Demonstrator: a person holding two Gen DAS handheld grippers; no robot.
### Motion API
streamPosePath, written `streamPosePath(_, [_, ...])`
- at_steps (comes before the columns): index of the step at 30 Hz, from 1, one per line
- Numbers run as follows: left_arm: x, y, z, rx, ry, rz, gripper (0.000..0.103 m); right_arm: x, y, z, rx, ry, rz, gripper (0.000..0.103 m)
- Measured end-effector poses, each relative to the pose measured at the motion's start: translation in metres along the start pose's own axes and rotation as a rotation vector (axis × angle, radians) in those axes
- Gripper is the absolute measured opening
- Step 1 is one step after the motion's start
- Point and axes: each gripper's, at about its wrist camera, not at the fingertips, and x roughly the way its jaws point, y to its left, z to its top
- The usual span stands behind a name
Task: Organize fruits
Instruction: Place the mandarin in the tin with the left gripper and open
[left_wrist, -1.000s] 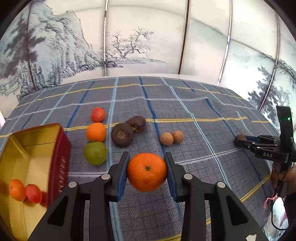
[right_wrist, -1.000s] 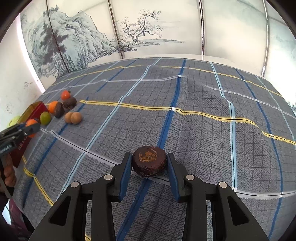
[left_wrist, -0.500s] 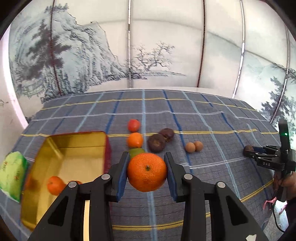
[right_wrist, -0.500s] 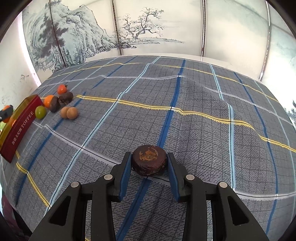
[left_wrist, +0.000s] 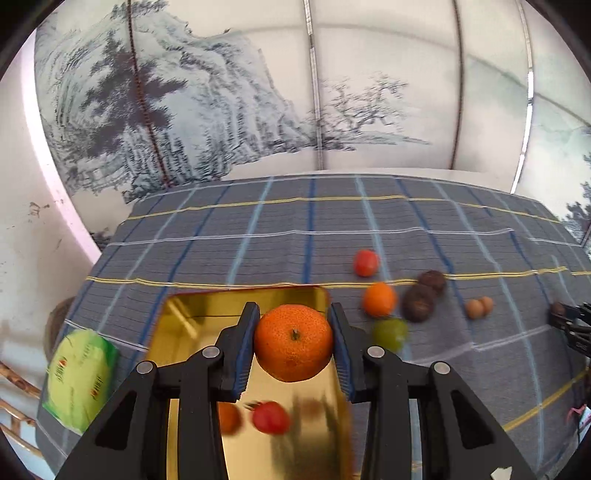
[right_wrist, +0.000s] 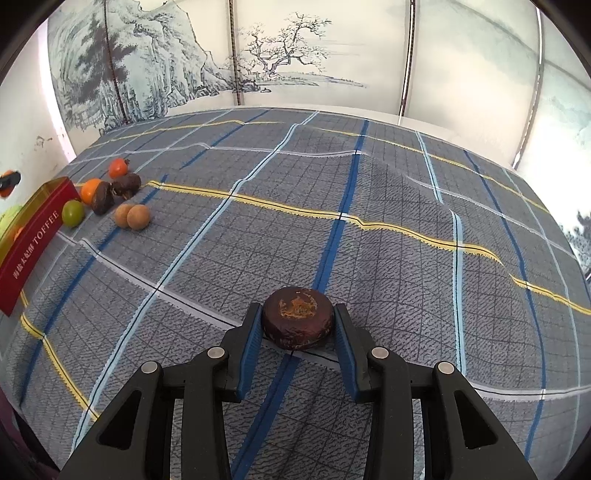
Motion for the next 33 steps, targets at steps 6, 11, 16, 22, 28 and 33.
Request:
streamPosePath(6, [0.038, 0.037, 0.001, -0.006, 0.098, 0.042, 0.034, -0.001, 0.002, 0.000, -0.004, 0.000, -0.005, 0.039])
streamPosePath(11, [0.062, 0.059, -0.009, -0.033, 0.166, 0.056, 0.034, 0.000, 0.002, 0.000, -0.006, 0.000, -0.007, 0.039])
streamPosePath(16, [0.074, 0.069, -0.020, -0.045, 0.214, 0.060, 0.034, -0.001, 0.003, 0.000, -0.006, 0.001, -0.006, 0.039])
streamPosePath(22, [0.078, 0.076, -0.020, -0.060, 0.233, 0.061, 0.034, -0.001, 0.003, 0.000, -0.006, 0.001, -0.006, 0.039])
streamPosePath(28, [0.081, 0.081, -0.022, -0.084, 0.251, 0.056, 0.035, -0.001, 0.004, 0.000, -0.005, 0.001, -0.006, 0.039])
streamPosePath(33, [0.077, 0.085, -0.021, -0.099, 0.229, 0.061, 0.037, -0.001, 0.004, 0.000, -0.006, 0.001, -0.006, 0.039])
